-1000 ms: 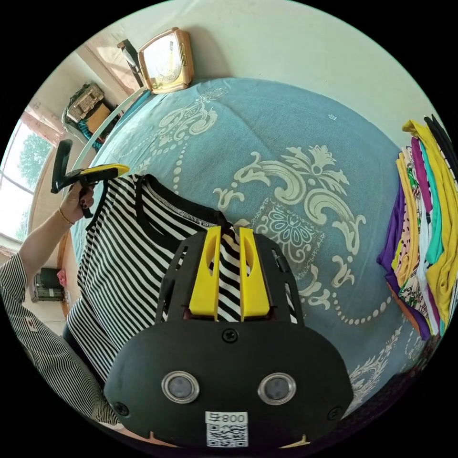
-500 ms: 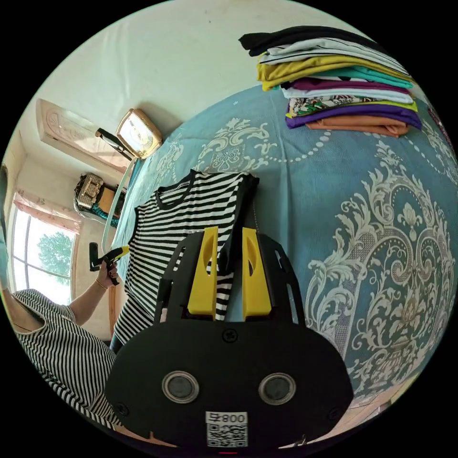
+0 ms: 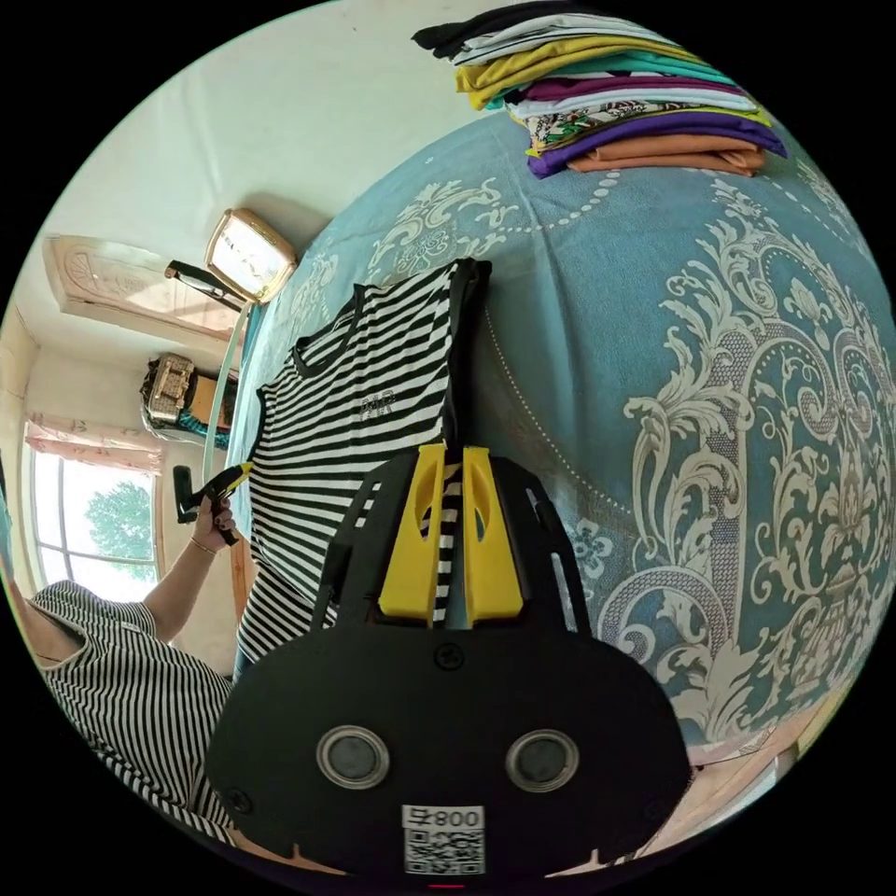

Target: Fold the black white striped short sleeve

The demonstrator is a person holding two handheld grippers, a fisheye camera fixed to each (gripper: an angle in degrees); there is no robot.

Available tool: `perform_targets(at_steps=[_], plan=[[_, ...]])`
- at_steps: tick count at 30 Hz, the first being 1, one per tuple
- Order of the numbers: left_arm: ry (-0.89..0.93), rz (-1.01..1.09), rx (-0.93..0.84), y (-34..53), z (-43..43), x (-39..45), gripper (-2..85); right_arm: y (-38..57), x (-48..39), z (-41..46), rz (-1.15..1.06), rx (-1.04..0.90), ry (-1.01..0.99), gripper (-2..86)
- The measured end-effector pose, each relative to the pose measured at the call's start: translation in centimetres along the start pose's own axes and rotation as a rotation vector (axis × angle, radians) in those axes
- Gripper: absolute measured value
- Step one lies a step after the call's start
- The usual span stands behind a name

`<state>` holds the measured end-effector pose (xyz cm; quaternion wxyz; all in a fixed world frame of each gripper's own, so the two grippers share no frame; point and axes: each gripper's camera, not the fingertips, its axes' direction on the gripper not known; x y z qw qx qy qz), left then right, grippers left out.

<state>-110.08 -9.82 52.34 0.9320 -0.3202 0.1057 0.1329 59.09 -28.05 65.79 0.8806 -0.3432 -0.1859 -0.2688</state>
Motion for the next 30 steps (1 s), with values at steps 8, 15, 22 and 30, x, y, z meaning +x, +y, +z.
perform_targets(at_steps=[8, 15, 22, 30], plan=[[0.079, -0.126, 0.048, 2.3, -0.7, -4.4, 3.6, 2.2, 3.8, 0.2, 0.092, 0.021, -0.092, 3.6], [0.134, -0.071, 0.179, 2.6, -3.0, -4.0, 7.3, 1.1, 2.4, -2.8, 0.047, 0.146, -0.052, 7.1], [0.117, -0.003, 0.123, -2.7, 0.4, -1.9, 9.3, -7.0, -0.4, -0.1, -0.008, 0.133, -0.015, 8.5], [-0.055, 0.036, 0.041, -4.2, 2.7, -0.2, 3.6, -9.2, -2.8, 3.4, 0.013, 0.039, 0.099, 3.7]])
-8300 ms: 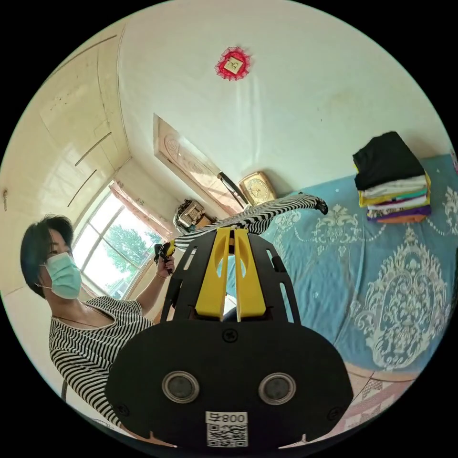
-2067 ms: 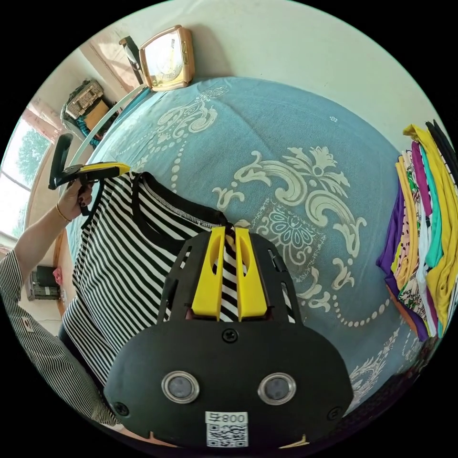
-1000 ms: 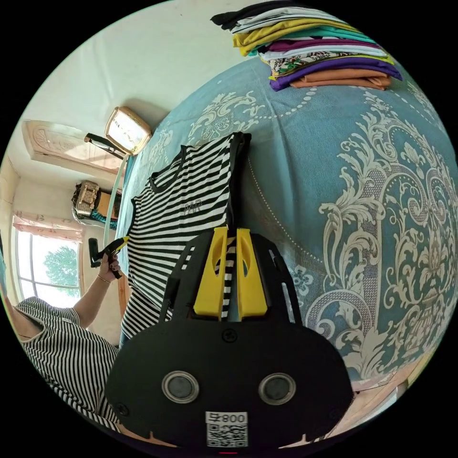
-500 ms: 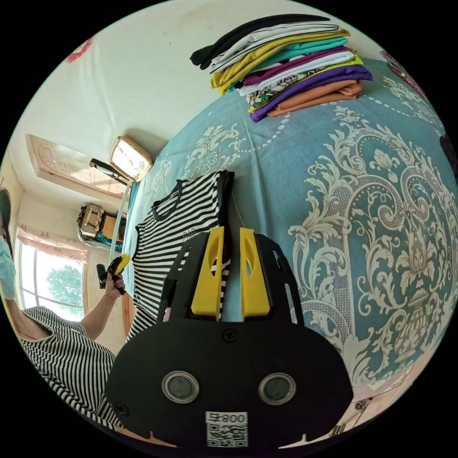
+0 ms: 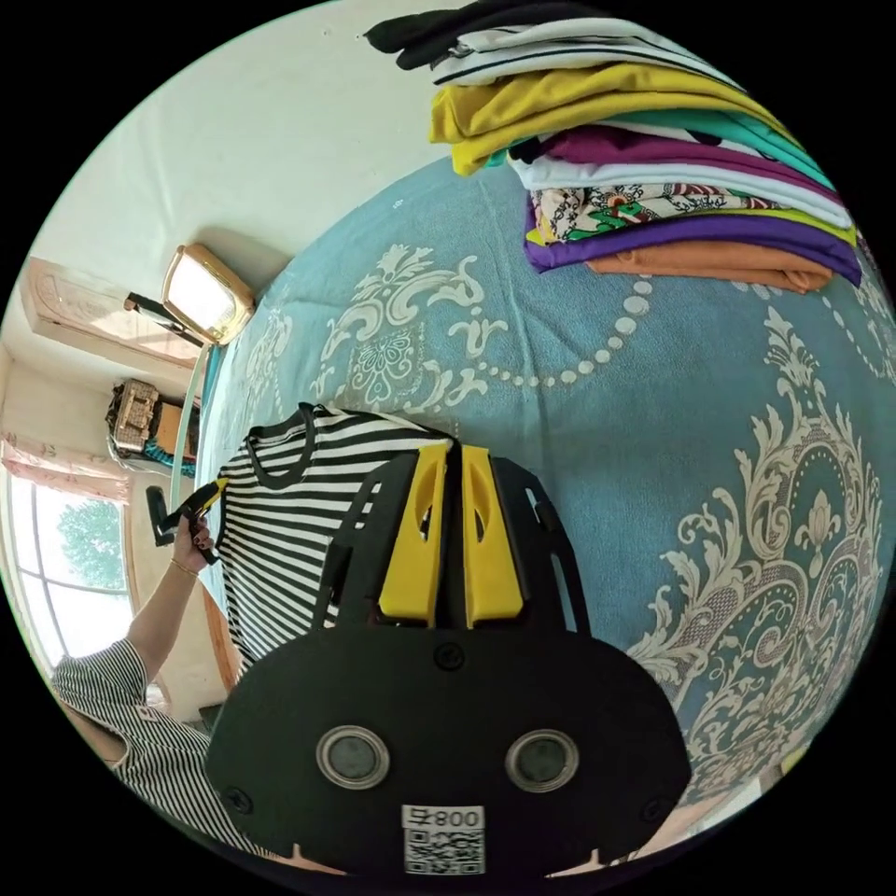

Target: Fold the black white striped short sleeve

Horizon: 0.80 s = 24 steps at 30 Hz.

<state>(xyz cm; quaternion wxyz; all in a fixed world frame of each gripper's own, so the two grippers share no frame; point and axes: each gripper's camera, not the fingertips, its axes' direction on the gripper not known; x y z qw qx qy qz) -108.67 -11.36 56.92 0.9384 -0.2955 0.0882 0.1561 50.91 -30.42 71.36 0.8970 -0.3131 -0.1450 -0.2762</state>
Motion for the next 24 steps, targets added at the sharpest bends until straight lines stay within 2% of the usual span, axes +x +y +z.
perform_targets(at_steps=[3, 6, 9, 13, 18, 24], plan=[[-0.011, 0.018, 0.049, 0.3, -1.3, 0.1, 3.2, -0.1, -1.1, -0.8, -0.030, 0.011, 0.070, 3.0], [-0.033, -0.019, -0.009, 1.0, -0.3, -0.5, 3.4, -0.1, -1.7, 0.3, -0.038, -0.033, 0.086, 3.2], [0.064, -0.079, 0.035, 2.3, -0.9, -1.0, 4.9, 0.4, -1.9, 0.1, -0.026, -0.039, 0.050, 4.1], [0.142, -0.059, 0.075, 6.0, -3.2, -0.4, 7.1, 2.2, -1.9, -2.0, -0.012, -0.003, 0.022, 5.6], [0.111, -0.036, -0.002, 12.8, -4.9, 0.6, 7.9, 9.7, -1.3, -5.7, 0.028, 0.067, -0.063, 6.5], [0.083, -0.079, -0.033, 18.2, -5.2, 1.0, 7.9, 20.9, -1.7, -6.5, 0.074, 0.040, -0.200, 8.2]])
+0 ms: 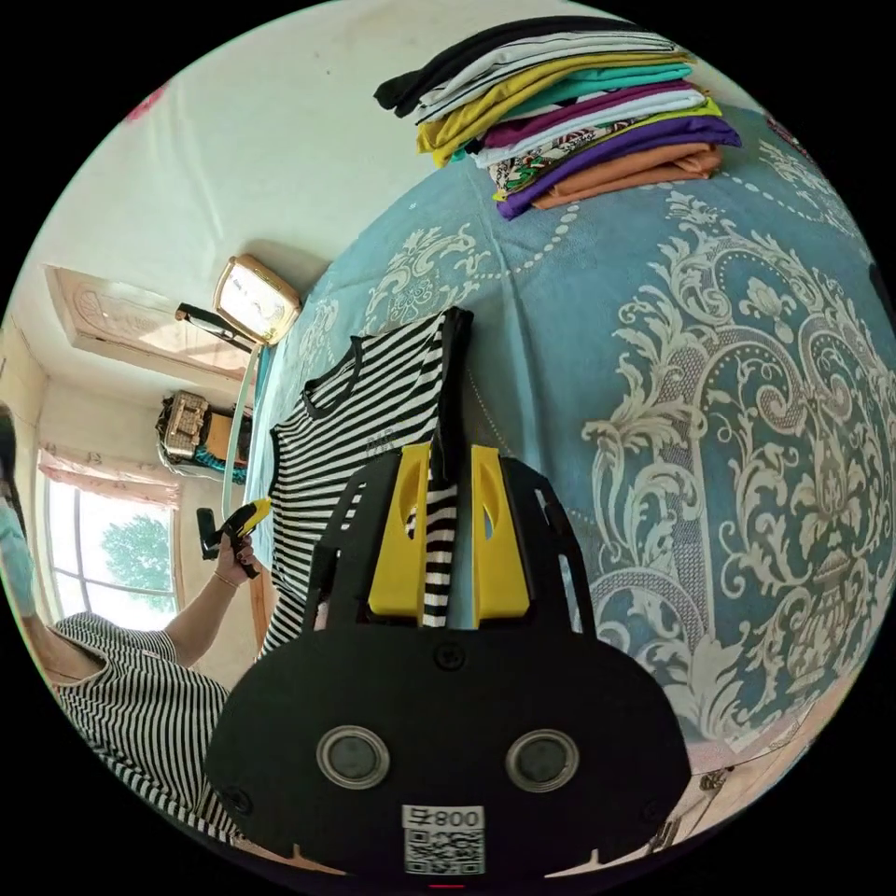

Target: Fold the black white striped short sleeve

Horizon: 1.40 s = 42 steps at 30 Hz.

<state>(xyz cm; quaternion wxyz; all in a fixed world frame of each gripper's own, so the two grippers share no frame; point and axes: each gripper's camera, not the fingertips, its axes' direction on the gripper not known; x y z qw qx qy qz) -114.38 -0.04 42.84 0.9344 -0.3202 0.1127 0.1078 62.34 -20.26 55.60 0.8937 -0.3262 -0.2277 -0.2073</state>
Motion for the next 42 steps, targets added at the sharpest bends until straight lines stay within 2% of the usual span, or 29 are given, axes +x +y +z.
perform_targets(at_steps=[8, 14, 19, 25, 35, 42], plan=[[-0.028, -0.001, -0.044, 1.6, 0.3, 0.3, 4.0, 3.3, -1.4, 1.7, 0.016, -0.053, -0.010, 6.4], [-0.017, -0.048, 0.023, 4.1, -2.1, -1.0, 2.8, 4.9, -2.6, 0.9, 0.018, -0.069, 0.092, 3.4], [0.133, -0.190, 0.094, 7.9, -2.2, -3.8, 3.2, 6.8, -1.4, 0.5, 0.070, -0.058, 0.005, 3.8], [0.185, -0.175, 0.123, 13.0, -5.7, -3.3, 5.1, 11.6, -1.0, -2.9, 0.131, -0.007, -0.060, 6.3], [0.205, -0.212, -0.067, 27.7, -9.4, -3.2, 8.1, 29.6, -0.6, -9.6, 0.228, -0.016, -0.181, 7.8], [0.399, -0.371, -0.097, 37.8, -9.1, -5.6, 10.2, 42.1, 0.9, -10.2, 0.347, -0.081, -0.296, 8.3]])
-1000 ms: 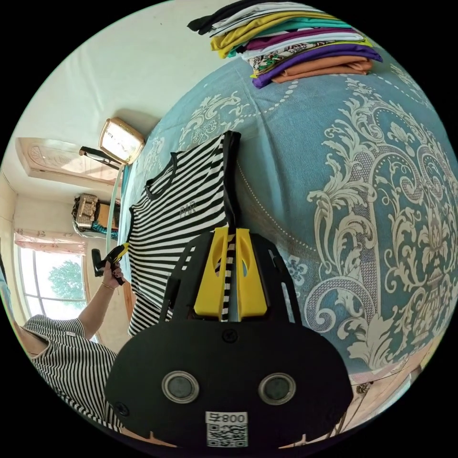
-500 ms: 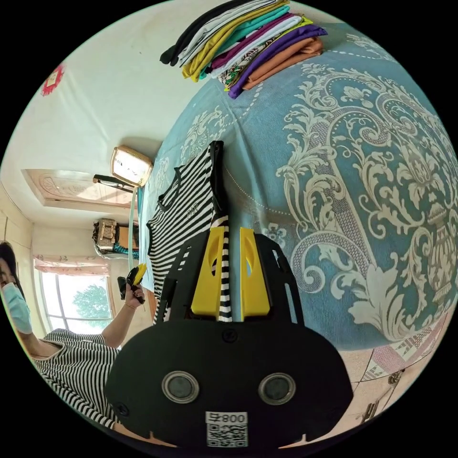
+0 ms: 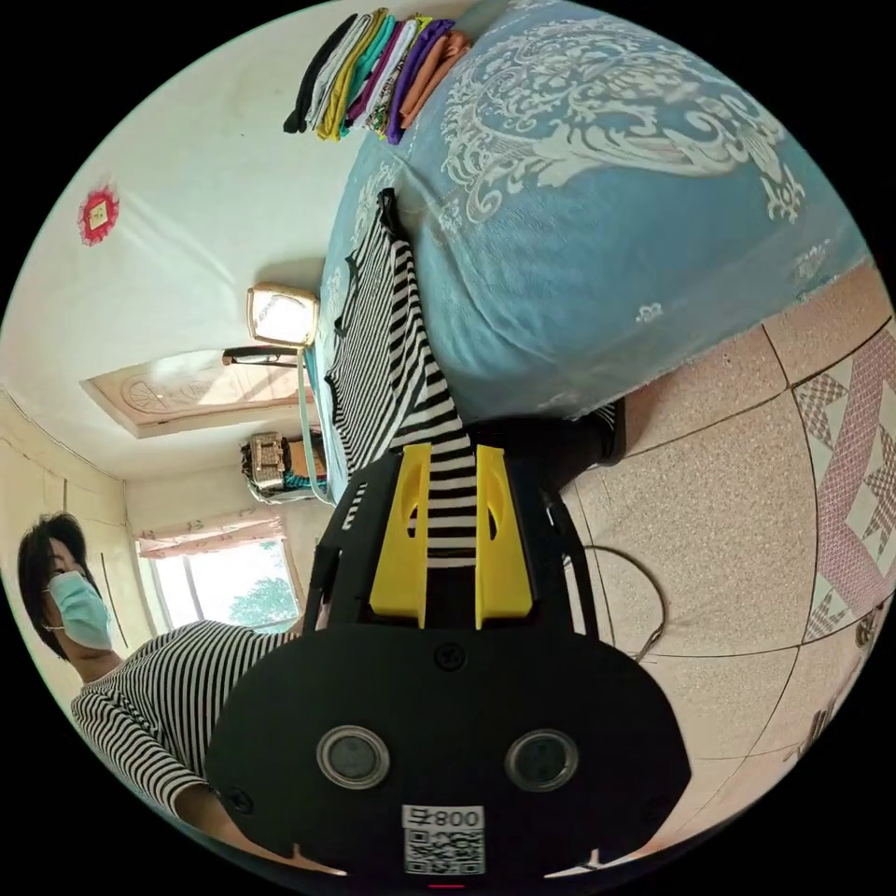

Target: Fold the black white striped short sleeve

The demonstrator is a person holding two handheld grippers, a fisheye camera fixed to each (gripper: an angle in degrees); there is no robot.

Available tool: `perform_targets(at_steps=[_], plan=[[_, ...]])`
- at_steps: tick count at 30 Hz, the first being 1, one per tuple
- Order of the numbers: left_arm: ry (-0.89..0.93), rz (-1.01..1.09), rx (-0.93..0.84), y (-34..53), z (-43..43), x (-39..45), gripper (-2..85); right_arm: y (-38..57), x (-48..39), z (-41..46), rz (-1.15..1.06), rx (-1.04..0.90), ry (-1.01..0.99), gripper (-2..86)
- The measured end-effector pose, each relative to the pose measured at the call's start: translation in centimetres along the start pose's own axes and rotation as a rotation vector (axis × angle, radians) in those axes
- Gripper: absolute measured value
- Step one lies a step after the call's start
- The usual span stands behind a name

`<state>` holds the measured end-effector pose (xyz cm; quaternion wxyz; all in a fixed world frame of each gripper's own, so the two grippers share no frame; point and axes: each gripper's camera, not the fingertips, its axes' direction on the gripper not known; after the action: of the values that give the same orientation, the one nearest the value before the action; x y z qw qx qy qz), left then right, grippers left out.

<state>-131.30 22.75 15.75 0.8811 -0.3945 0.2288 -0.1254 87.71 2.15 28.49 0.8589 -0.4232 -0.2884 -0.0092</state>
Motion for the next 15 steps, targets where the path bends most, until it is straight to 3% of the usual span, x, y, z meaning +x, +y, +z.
perform_targets(at_steps=[15], plan=[[0.069, -0.017, -0.118, 7.9, 0.7, -2.8, 11.7, 13.0, 8.9, -0.3, 0.171, 0.026, -0.258, 10.1]])
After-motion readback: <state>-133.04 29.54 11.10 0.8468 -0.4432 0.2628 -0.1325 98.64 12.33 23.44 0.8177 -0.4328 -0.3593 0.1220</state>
